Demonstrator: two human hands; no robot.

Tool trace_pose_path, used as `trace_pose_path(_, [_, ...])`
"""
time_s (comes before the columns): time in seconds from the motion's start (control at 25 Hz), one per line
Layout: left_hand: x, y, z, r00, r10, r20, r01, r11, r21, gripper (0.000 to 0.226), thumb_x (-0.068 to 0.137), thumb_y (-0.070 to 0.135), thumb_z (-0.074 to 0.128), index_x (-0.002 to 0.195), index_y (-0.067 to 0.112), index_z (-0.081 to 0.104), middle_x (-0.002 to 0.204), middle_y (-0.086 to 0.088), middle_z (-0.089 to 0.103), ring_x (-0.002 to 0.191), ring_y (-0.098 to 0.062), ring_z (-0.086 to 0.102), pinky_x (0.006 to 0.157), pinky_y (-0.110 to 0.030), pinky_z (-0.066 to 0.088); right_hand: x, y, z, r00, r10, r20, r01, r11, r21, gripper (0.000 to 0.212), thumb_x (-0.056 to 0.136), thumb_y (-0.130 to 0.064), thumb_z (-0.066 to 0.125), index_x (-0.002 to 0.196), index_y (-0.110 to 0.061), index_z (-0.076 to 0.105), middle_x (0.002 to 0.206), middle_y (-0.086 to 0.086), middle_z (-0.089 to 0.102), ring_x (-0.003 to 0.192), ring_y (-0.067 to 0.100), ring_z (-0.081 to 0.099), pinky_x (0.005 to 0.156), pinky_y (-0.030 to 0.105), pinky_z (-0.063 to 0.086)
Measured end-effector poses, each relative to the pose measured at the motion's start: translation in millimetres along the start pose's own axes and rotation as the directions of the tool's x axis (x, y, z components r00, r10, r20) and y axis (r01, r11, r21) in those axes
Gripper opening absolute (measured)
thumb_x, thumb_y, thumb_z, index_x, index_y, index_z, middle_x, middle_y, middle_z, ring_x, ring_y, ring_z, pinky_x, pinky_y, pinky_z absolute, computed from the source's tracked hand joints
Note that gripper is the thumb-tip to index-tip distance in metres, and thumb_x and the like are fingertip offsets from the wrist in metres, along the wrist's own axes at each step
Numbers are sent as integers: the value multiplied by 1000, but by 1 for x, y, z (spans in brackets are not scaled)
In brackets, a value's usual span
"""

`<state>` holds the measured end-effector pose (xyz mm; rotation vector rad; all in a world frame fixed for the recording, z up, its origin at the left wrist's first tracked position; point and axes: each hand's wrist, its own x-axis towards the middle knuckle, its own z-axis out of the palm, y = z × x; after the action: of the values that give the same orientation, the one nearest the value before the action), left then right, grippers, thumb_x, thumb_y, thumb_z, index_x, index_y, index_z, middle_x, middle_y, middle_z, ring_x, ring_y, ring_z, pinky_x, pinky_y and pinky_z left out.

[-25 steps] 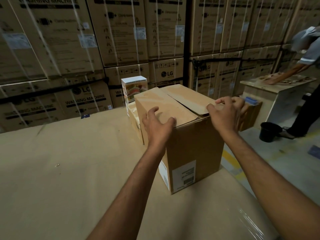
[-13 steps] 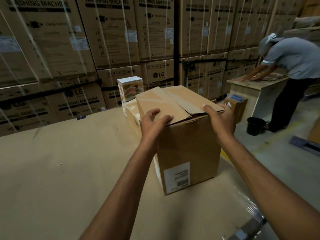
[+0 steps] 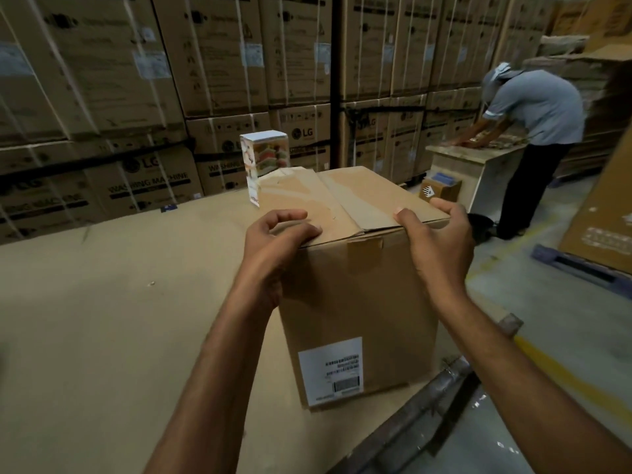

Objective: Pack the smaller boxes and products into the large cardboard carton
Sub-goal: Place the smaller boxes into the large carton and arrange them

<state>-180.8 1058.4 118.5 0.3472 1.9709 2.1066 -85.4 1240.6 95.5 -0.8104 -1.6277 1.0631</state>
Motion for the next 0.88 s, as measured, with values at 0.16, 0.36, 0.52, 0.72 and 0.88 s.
trace_pose_path(0.16, [-53, 9, -56, 997, 9, -82, -9, 1000, 3, 24, 78, 23, 86, 99, 29, 76, 116, 8, 69, 111, -16, 57, 78, -36, 46, -62, -29, 0, 997, -64, 49, 61, 996, 66, 45, 84, -43, 78, 125, -31, 61, 88, -32, 51, 78, -13, 54, 67, 18, 44])
trace_pose_path(0.36, [-134, 23, -119, 965, 95, -245, -87, 995, 42, 22, 80, 21, 85, 99, 26, 76, 110, 7, 72, 97, -9, 68, 65, -24, 53, -135, -60, -2, 980, -119, 157, 86, 976, 200, 36, 85, -43, 76, 116, -31, 61, 87, -31, 56, 78, -23, 54, 65, 18, 43])
trace_pose_path(0.52, [-202, 26, -176, 917, 188, -351, -152, 980, 128, 19, 80, 18, 86, 96, 22, 76, 98, 7, 78, 85, -1, 74, 63, -15, 55, -209, -76, 4, 958, -161, 236, 85, 950, 301, 38, 85, -46, 73, 117, -29, 60, 106, -18, 67, 99, 0, 64, 72, 24, 51])
trace_pose_path(0.72, [-274, 35, -253, 858, 252, -447, -142, 954, 265, 21, 80, 27, 88, 97, 24, 78, 96, 9, 77, 81, 1, 72, 59, -12, 51, -297, -105, 13, 919, -221, 325, 90, 923, 375, 36, 88, -46, 73, 116, -26, 61, 105, -20, 62, 89, -13, 56, 70, 20, 44])
trace_pose_path(0.88, [-309, 44, -312, 836, 247, -490, -118, 953, 279, 16, 80, 31, 87, 93, 27, 78, 84, 22, 74, 76, 9, 68, 54, -11, 50, -353, -136, 27, 895, -281, 347, 128, 905, 405, 36, 89, -48, 72, 116, -26, 61, 102, -14, 65, 81, -3, 58, 64, 14, 39])
